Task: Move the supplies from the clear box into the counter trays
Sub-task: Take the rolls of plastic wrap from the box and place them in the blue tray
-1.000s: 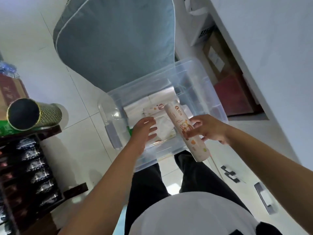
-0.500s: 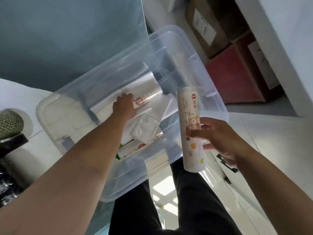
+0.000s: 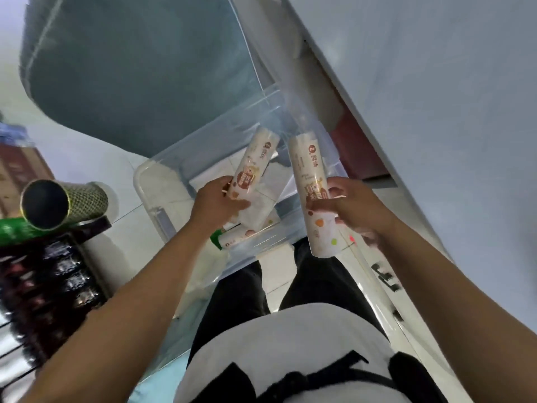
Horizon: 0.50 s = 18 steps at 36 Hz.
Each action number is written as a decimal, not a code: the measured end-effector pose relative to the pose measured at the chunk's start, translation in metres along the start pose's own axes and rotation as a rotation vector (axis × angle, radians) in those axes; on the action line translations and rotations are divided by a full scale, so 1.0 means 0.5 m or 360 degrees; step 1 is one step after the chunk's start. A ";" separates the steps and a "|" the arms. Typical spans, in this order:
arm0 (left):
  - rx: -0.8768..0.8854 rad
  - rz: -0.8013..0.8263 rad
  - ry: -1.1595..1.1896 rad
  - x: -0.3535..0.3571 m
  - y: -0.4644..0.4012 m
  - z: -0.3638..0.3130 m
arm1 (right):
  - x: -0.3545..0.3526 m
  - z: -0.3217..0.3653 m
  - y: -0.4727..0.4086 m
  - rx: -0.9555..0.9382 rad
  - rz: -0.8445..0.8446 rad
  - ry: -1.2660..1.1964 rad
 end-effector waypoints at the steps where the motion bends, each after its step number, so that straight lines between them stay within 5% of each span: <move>1: -0.0019 -0.0020 0.0136 -0.009 0.032 -0.016 | -0.001 0.004 0.012 -0.0013 -0.0006 -0.0015; 9: -0.0049 0.0103 0.0950 -0.025 0.198 -0.116 | 0.007 0.047 0.091 -0.0140 -0.0031 -0.0081; 18: 0.0101 0.0357 0.0925 -0.044 0.261 -0.091 | 0.089 0.051 0.188 -0.0244 -0.0355 -0.0347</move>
Point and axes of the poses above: each hand's wrist, its own y-axis away from the middle knuckle, its own x-axis out of the palm, z = x × y, the point moved 9 cm from there along -y, towards the middle knuckle, and after that the axes turned 2 degrees about z, right-handed, at the moved point
